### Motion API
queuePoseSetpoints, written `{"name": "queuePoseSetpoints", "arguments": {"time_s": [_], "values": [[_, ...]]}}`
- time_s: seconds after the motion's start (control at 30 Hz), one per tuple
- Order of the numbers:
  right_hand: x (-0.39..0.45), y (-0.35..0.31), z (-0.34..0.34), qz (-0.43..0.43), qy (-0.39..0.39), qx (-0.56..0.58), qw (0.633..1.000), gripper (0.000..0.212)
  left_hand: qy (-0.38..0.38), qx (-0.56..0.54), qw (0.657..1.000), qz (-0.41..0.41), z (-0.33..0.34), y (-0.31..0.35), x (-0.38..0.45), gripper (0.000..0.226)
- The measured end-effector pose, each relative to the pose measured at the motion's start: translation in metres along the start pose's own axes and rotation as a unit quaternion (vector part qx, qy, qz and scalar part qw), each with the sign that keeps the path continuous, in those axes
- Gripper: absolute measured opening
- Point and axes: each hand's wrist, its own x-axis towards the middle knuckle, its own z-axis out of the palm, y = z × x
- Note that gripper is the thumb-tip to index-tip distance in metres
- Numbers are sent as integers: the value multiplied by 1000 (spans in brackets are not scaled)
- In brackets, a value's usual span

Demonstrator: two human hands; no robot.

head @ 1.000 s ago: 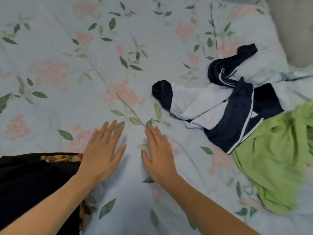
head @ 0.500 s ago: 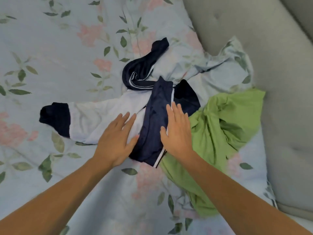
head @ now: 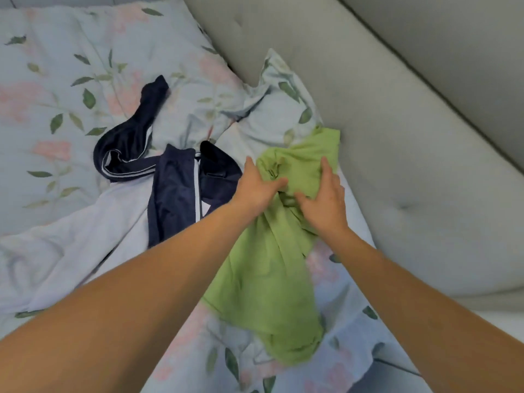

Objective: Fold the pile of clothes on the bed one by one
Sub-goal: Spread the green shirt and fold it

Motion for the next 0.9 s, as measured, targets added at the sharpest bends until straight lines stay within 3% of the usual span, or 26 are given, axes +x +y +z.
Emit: {"name": "queuePoseSetpoints", "arguments": {"time_s": [0.1,0.13,0.23,0.27,0.4,0.47,0.57,0.67,0.77,0.9], "values": [[-1,0,-9,48,-23,135,989,77,23,35,998,45,18,-2,2,36],[-4,-1,-10,73,-29,196,977,82,12,26,997,78,23,-5,-6,24],[-13,-7,-12,142,-42,313,938,109,-54,6,987,150,39,-14,-42,17],[-15,-8,-12,149,-42,326,933,103,-75,23,981,175,42,-20,-52,17],[-16,3,-12,173,-24,321,931,32,-205,168,931,253,46,-39,-77,35],[-21,16,-13,162,-7,323,932,15,-190,179,937,233,41,-47,-82,44],[-31,30,-22,159,22,367,916,21,-62,137,970,189,27,-50,-71,49],[-40,43,-28,159,21,399,903,27,-8,145,976,162,20,-28,-46,47],[-47,54,-31,130,46,390,910,37,-54,174,976,117,32,10,-23,63],[-50,71,-38,118,69,406,904,40,-115,283,951,55,56,25,7,99]]}}
